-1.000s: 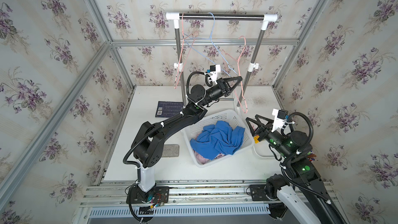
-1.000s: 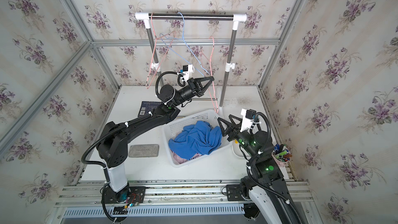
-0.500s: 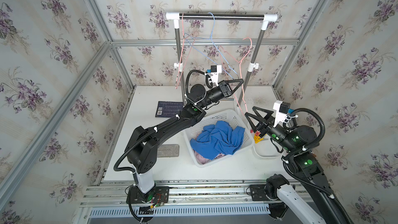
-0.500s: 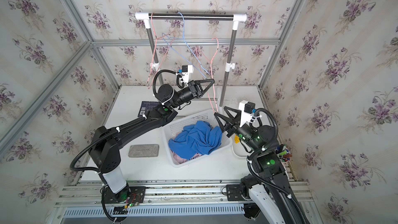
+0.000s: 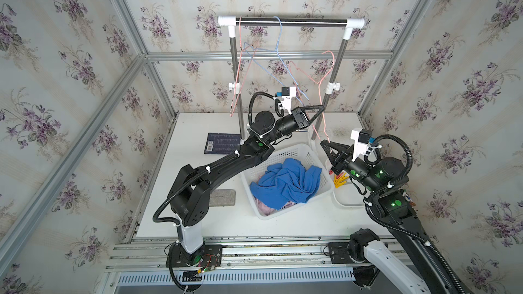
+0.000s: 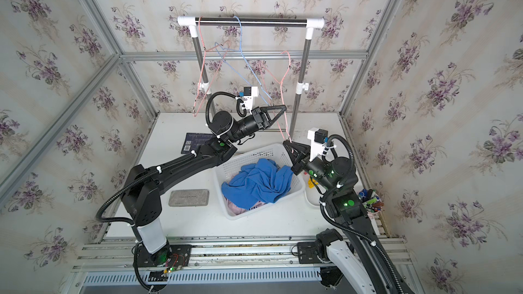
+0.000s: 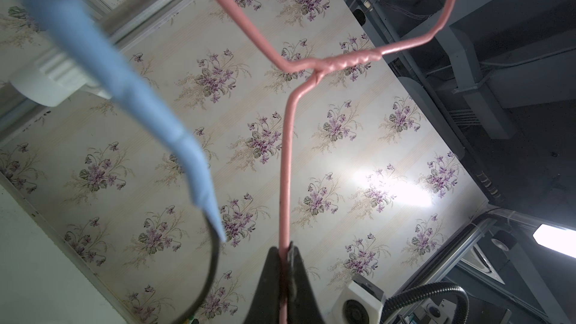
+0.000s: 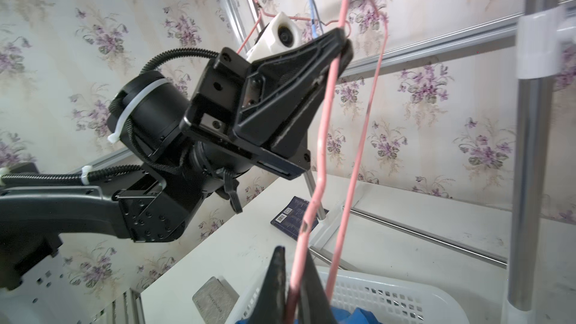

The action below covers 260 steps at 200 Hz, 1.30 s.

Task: Remove the clothespins securing tank tops to the hanger
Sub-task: Place the hanger on the clothesline.

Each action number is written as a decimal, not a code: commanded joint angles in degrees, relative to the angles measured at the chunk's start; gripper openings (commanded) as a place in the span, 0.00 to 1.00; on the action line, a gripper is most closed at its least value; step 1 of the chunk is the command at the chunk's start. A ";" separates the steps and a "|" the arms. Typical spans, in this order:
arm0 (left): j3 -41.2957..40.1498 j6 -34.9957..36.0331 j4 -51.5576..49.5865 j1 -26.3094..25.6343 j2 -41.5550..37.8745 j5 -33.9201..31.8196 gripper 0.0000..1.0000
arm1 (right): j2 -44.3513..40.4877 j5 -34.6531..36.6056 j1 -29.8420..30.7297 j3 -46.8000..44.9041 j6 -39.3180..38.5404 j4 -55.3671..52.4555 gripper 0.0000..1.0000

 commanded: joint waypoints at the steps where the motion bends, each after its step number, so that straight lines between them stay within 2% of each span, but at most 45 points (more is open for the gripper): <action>1: 1.17 -1.29 1.97 -0.24 0.99 1.01 0.00 | -1.90 4.78 0.00 -0.20 -0.36 1.75 0.00; 15: 1.79 -2.15 3.53 -0.36 1.88 1.67 0.00 | -3.39 8.07 0.00 -0.16 -0.10 -0.28 0.00; 34: 2.19 -2.44 3.93 -0.42 2.43 1.87 0.19 | -4.90 12.17 0.00 0.61 -0.05 -3.54 0.00; 38: 2.19 -2.44 3.99 -0.42 2.50 1.89 0.26 | -5.04 12.91 0.00 0.86 -0.13 -4.22 0.00; 55: 2.05 -2.09 5.02 -0.42 2.37 2.99 0.72 | -4.58 16.14 0.00 3.02 -0.97 -7.87 0.00; 64: 1.85 -2.12 5.65 -0.42 2.07 3.85 0.92 | -3.92 17.62 0.00 4.29 -1.92 -9.47 0.00; 69: 1.69 -1.91 5.87 -0.42 1.78 4.28 0.99 | -3.48 18.36 0.00 4.94 -2.37 -10.19 0.00; 94: -1.77 1.22 5.74 -0.58 -1.36 5.28 0.99 | 0.41 22.36 0.00 9.59 -3.65 -13.73 0.00; 130: -8.81 13.20 -1.88 -2.10 -8.85 4.09 0.99 | 5.31 22.93 0.00 14.41 -6.42 -13.14 0.00; 166: -15.81 25.57 -12.90 -3.58 -16.58 0.19 0.99 | 7.12 23.61 0.00 17.72 -9.17 -11.98 0.00; 223: -23.68 35.30 -23.92 -3.81 -25.63 -6.46 0.99 | 10.85 23.89 0.00 23.33 -11.78 -10.67 0.00; 260: -28.51 41.05 -29.45 -3.85 -30.57 -13.02 0.99 | 16.94 22.12 -0.02 29.18 -12.38 -10.95 0.00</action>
